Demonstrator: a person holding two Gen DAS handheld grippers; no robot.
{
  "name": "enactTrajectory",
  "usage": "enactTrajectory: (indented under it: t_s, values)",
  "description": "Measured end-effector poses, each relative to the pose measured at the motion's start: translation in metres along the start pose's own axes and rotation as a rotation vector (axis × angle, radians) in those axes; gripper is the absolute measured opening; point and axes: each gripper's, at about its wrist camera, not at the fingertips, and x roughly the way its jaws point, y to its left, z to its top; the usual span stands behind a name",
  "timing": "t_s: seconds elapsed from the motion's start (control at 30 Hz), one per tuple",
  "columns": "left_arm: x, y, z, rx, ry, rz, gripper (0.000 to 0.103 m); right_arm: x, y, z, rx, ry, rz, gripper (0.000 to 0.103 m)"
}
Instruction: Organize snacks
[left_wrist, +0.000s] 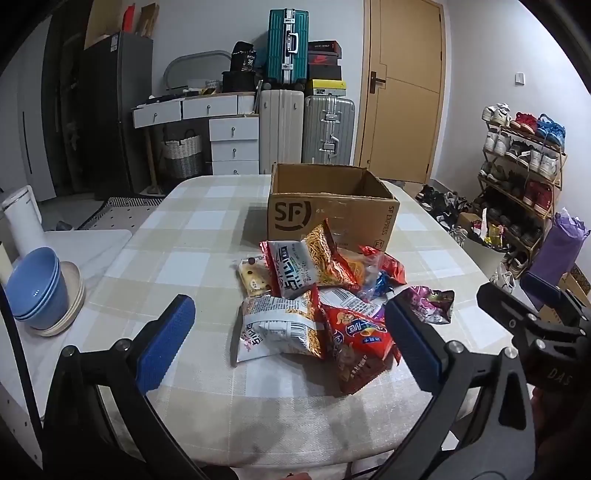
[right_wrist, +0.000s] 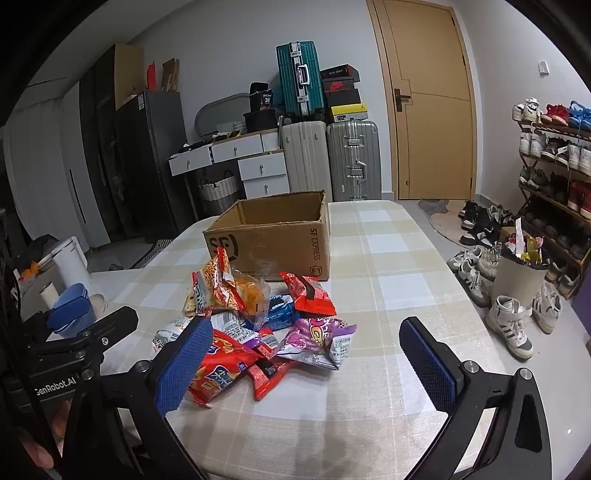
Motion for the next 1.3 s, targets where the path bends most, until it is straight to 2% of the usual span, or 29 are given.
enactTrajectory:
  t_s: [1.3]
  values:
    - [0.0028,0.0017,-0.0001,0.001,0.001,0.020,0.103,0.0008,0.0023,-0.0009,0.001,0.002,-0.001,0.103]
